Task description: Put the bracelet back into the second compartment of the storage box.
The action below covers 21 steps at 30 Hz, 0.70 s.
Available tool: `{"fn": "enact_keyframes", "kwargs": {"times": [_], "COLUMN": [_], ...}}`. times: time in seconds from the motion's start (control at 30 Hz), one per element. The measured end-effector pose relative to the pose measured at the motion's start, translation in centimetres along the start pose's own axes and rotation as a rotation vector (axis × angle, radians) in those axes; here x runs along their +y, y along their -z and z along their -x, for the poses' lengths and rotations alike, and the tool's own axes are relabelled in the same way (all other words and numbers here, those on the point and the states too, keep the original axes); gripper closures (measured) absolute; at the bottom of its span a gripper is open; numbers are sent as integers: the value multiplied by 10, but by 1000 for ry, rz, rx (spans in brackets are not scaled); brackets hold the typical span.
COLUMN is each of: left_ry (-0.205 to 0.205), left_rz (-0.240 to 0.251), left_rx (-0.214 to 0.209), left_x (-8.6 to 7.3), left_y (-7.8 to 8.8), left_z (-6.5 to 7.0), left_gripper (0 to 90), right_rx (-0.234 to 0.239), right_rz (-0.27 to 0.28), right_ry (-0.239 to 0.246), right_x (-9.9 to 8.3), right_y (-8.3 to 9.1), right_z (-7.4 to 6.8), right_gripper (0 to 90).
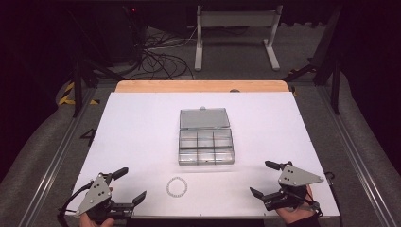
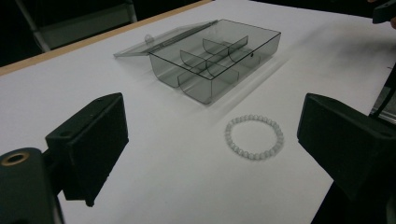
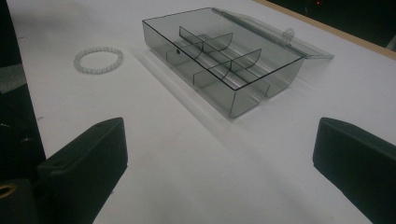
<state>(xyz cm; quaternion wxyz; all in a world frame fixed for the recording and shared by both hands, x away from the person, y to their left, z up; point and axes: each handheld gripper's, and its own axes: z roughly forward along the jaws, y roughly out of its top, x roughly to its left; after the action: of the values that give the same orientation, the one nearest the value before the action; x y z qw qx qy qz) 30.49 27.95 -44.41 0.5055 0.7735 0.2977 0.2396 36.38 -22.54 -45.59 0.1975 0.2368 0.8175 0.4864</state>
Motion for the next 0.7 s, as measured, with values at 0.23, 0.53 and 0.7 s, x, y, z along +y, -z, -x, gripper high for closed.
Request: {"fn": "enact_keyframes", "kwargs": {"times": [0.23,0.53,0.7], "left_ry": [7,5,21], "left_rz": [-11,-17,-34], "left_rx": [-5,-19,-45], "left_x": [1,6,10], "left_y": [-3,-4,-8], "left_z": [-1,-2,-2], "left_gripper": [99,106,108], "right_rx": [5,9,11], "right_rz": [1,0,-2], "right_ry": [-2,0,1], "right_x": [0,-1,-1], "right_y": [0,-1,-1], "right_z": [0,1,1], "right_gripper": [37,37,36]}}
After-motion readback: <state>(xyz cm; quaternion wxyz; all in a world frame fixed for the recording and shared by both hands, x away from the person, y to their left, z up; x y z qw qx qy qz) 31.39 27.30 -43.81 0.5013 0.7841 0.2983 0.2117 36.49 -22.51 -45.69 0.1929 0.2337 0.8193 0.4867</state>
